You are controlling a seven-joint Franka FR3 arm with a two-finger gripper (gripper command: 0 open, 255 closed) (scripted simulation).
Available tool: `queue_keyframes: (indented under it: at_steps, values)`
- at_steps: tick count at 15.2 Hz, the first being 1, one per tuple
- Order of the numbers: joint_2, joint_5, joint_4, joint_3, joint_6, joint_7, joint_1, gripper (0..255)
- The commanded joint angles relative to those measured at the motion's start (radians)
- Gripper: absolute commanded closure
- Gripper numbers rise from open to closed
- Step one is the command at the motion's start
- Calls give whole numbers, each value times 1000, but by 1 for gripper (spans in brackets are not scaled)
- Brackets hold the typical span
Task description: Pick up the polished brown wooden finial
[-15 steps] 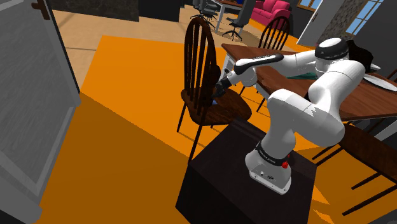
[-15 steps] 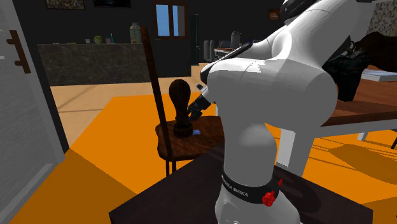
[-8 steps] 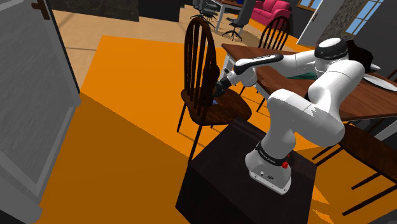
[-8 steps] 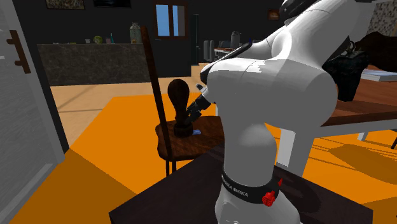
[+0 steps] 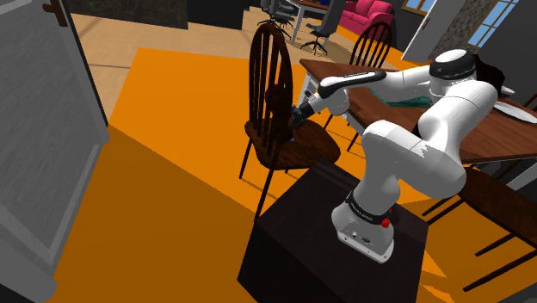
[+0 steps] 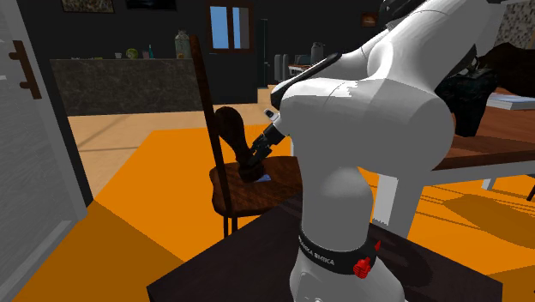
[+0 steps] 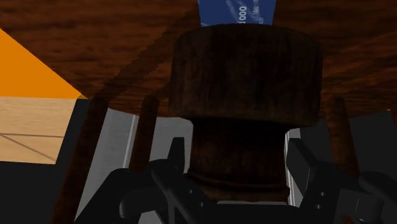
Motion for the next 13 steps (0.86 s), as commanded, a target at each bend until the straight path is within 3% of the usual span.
queue_keyframes:
  at_steps: [1, 13]
  values:
    - [13, 7, -5, 20, -10, 8, -12, 255]
    - [84, 49, -29, 139, -81, 48, -95, 255]
